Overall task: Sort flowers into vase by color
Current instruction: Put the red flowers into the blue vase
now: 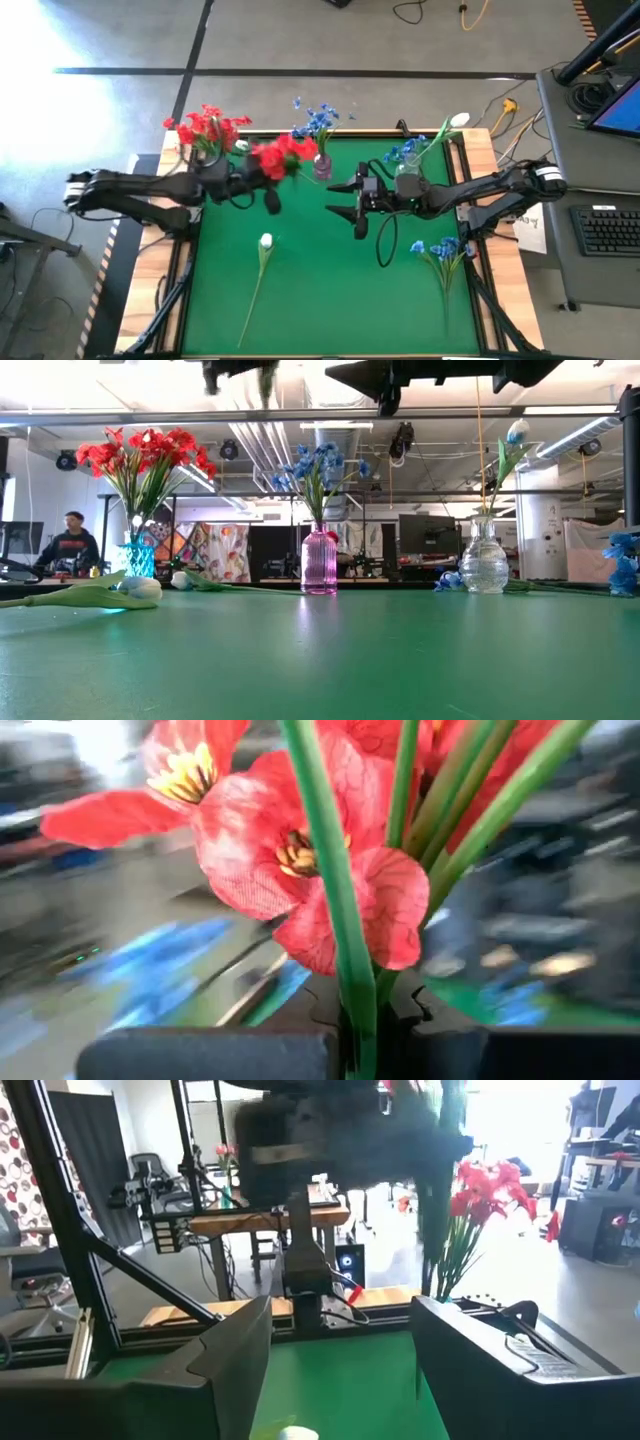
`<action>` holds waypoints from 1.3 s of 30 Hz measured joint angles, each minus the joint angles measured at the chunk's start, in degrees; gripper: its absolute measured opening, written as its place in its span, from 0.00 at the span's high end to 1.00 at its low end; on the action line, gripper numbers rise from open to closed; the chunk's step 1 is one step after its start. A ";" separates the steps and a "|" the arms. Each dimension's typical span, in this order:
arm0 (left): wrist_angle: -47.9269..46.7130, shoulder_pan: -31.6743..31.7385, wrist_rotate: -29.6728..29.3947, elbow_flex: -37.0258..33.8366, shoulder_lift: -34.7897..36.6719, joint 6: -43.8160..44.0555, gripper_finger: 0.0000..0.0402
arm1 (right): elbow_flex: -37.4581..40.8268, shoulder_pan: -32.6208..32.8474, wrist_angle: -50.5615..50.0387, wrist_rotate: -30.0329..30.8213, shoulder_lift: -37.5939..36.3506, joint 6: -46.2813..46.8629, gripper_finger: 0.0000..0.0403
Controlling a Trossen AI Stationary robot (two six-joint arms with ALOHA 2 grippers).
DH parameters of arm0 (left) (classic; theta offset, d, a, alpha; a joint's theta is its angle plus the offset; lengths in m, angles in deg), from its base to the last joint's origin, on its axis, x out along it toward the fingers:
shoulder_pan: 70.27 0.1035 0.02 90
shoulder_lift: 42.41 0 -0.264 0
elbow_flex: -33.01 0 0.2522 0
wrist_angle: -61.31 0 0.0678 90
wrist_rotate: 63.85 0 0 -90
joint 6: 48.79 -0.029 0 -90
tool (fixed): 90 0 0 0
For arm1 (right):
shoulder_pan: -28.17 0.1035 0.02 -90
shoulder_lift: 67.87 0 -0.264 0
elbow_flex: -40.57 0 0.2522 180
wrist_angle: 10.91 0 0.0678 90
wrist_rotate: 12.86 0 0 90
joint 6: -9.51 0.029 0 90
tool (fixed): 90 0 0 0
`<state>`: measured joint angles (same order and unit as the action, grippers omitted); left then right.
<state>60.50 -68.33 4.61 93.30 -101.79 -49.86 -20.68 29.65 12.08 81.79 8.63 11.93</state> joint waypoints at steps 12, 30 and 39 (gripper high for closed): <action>-5.62 0.04 -21.54 -14.27 24.21 1.69 1.00 | 0.00 -0.70 -0.46 0.78 0.21 -0.98 0.43; -10.36 0.04 -46.21 -16.38 30.85 0.54 1.00 | 0.00 -1.14 -2.12 5.38 0.58 -1.15 0.42; -14.69 0.22 -54.20 -15.50 32.82 -2.74 1.00 | 0.00 -1.74 -2.19 6.08 0.58 -1.55 0.42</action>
<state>45.81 -68.12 -49.59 77.80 -68.98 -52.61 -20.68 27.90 9.89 87.86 9.21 10.37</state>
